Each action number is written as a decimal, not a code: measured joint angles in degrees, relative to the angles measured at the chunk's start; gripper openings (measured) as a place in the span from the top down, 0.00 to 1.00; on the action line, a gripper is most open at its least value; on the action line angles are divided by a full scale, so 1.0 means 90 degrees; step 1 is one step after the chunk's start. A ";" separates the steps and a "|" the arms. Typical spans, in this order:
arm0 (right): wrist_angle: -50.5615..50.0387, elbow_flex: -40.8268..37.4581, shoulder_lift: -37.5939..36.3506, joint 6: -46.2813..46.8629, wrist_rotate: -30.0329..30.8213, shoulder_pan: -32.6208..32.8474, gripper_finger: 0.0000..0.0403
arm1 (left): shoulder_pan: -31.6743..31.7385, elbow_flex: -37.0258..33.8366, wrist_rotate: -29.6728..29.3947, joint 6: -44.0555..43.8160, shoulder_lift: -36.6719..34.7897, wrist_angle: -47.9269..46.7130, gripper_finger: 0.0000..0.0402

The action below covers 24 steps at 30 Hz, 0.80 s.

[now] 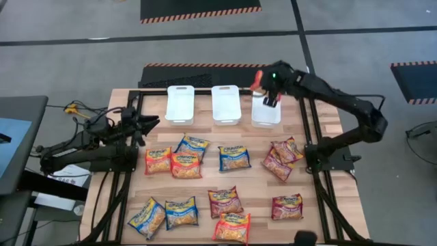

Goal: Sort Maruchan noodles
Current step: Put the top right orange noodle pack into the top right white bin

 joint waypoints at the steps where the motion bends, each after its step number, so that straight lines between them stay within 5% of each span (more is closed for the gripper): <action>1: 0.0065 -0.0002 0.0060 -0.0151 -0.0054 -0.0155 0.99 | 0.0000 0.0000 -0.0083 0.0000 0.0000 0.0000 0.76; 14: 0.0277 -0.0004 0.1008 -0.1543 -0.0710 -0.0733 0.99 | -0.0002 0.0000 -0.0726 -0.0014 0.0000 0.0000 0.76; 24: 0.0073 -0.0004 0.1520 -0.1883 -0.0494 -0.0696 0.99 | 0.0000 0.0000 -0.0915 -0.0063 -0.0001 0.0001 0.76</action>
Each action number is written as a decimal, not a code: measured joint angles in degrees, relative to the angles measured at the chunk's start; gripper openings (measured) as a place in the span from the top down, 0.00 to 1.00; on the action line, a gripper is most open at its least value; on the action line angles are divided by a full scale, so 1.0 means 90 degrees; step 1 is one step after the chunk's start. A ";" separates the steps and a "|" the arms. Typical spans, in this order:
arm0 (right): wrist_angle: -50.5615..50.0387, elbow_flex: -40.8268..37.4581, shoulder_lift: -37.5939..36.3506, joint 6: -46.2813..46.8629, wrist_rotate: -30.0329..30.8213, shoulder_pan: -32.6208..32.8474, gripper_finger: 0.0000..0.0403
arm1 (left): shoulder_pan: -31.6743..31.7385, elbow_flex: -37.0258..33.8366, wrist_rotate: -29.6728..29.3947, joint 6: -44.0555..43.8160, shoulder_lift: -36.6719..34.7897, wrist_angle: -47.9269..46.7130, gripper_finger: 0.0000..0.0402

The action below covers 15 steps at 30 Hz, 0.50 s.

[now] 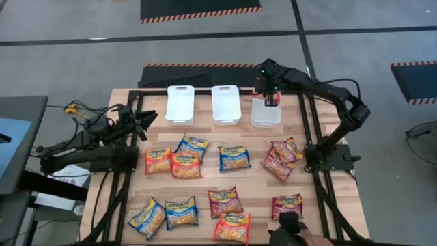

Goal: Sort Maruchan noodles
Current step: Put the top right orange noodle pack into the top right white bin

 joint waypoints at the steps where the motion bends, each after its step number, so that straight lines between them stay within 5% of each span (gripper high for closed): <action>1: -0.0029 0.0000 0.0016 -0.0020 0.0062 0.0000 0.99 | 0.0000 0.0000 -0.0002 0.0000 0.0001 -0.0001 0.76; 15: 0.0334 0.0005 0.0430 -0.0178 0.0019 0.0016 0.99 | 0.0000 0.0000 -0.0005 0.0002 0.0001 -0.0016 0.76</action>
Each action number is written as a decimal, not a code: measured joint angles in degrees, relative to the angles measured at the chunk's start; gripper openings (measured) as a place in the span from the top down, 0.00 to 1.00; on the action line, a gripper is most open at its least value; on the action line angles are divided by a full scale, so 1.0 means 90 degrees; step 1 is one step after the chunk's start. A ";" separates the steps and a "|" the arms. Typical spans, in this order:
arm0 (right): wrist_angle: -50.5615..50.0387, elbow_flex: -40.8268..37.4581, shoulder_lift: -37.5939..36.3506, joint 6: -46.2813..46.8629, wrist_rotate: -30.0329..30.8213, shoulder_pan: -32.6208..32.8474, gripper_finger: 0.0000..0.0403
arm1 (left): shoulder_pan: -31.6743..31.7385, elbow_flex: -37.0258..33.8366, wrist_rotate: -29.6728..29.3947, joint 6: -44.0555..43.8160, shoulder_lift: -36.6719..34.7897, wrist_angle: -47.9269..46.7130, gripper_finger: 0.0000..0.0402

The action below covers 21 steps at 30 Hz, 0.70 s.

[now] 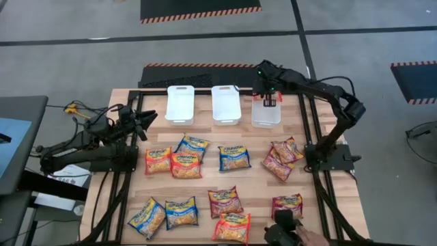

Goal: Sort Maruchan noodles
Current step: Put the top right orange noodle pack into the top right white bin

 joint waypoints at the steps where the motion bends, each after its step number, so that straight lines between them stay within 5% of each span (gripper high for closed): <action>1: 0.0021 0.0000 0.0043 0.0007 0.0000 0.0026 0.99 | -0.0001 0.0000 0.0000 0.0000 0.0000 0.0000 0.76; 21: 0.0577 0.0000 0.0031 0.0288 -0.0043 0.0059 0.98 | 0.0000 0.0000 0.0000 0.0002 0.0000 -0.0138 0.76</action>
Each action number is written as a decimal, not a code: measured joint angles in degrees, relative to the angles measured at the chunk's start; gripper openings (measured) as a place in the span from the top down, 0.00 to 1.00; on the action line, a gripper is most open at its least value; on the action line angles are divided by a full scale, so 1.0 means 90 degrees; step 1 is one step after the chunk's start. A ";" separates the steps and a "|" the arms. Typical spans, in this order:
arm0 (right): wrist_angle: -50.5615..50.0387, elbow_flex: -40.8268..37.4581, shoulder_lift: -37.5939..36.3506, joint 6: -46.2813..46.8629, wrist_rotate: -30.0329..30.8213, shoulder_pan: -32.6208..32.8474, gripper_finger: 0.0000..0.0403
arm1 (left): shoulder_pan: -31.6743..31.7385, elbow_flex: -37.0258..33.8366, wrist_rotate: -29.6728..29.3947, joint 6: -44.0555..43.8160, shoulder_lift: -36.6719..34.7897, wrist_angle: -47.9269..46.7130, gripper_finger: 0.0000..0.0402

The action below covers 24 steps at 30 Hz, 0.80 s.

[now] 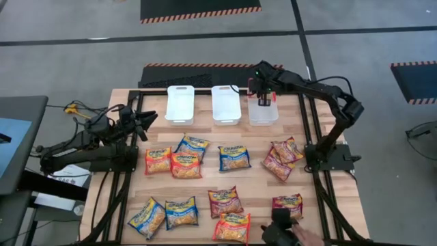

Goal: Sort Maruchan noodles
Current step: Put the top right orange noodle pack into the top right white bin

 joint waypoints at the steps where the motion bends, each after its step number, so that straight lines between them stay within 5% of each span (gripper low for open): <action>1: -0.0011 0.0000 0.0001 -0.0084 -0.0034 -0.0034 0.98 | -0.0002 0.0000 0.0000 0.0000 0.0000 0.0002 0.76; 11: -0.0072 0.0000 0.0021 -0.0274 -0.0451 -0.0116 0.95 | 0.0000 0.0000 0.0001 0.0000 -0.0002 0.0005 0.76; 24: -0.0039 -0.0005 0.0193 -0.0289 -0.0145 0.0037 0.80 | 0.0000 0.0000 0.0003 0.0000 -0.0002 0.0015 0.76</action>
